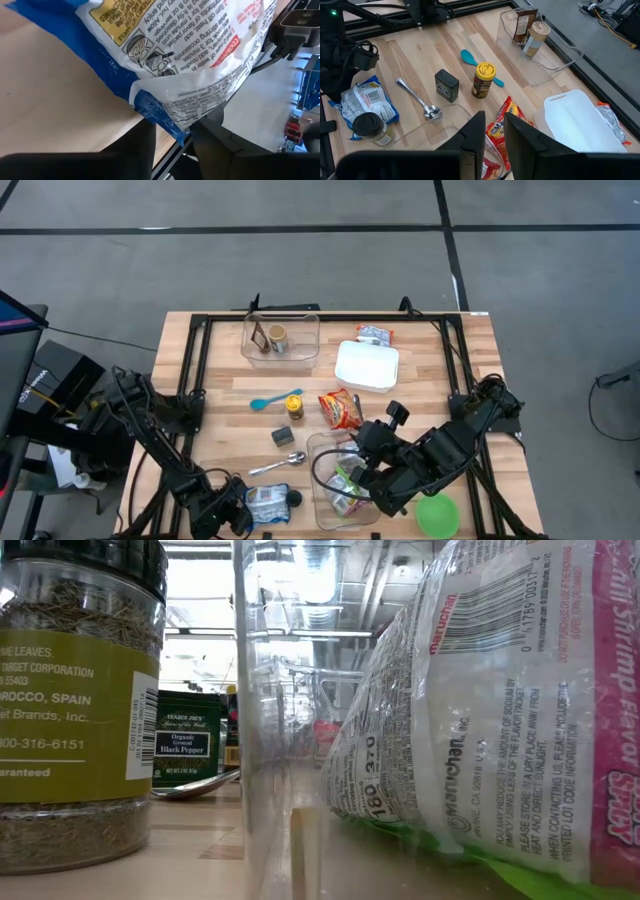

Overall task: Pick & Place Food Item
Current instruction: Put the blue noodle pack into the bottom transparent bin

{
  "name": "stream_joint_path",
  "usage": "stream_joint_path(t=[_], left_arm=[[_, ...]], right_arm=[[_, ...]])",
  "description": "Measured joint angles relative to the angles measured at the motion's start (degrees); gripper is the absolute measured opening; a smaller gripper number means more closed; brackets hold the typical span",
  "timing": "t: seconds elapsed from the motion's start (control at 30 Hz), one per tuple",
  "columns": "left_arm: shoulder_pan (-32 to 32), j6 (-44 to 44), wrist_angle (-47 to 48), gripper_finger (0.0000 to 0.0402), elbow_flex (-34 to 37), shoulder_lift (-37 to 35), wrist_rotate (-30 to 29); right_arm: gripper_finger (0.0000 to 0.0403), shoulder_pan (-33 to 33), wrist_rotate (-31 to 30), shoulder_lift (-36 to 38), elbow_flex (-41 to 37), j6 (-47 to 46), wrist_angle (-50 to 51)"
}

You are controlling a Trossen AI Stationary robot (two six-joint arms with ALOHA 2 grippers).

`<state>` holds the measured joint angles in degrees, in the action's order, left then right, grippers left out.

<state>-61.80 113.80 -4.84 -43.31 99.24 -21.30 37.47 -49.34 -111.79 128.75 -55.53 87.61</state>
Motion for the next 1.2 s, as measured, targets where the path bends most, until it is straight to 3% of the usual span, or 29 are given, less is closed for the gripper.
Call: stream_joint_path(t=[0.4, 0.77, 1.2], left_arm=[[0.0, 0.0, 0.03, 0.0006, 0.0, -0.09, -0.24], [0.0, -0.5, 0.59, 0.0001, 0.0, -2.72, -0.29], [0.0, -4.52, 14.31, 0.0, 0.0, -22.05, -7.2]], right_arm=[[0.0063, 0.0, 0.0, 0.0, 0.0, 0.65, 0.0], [0.0063, -0.11, 0.0, 0.0, 0.0, 0.66, 0.0], [0.0063, -0.13, -0.02, 0.0, 0.0, 0.63, -0.01]])
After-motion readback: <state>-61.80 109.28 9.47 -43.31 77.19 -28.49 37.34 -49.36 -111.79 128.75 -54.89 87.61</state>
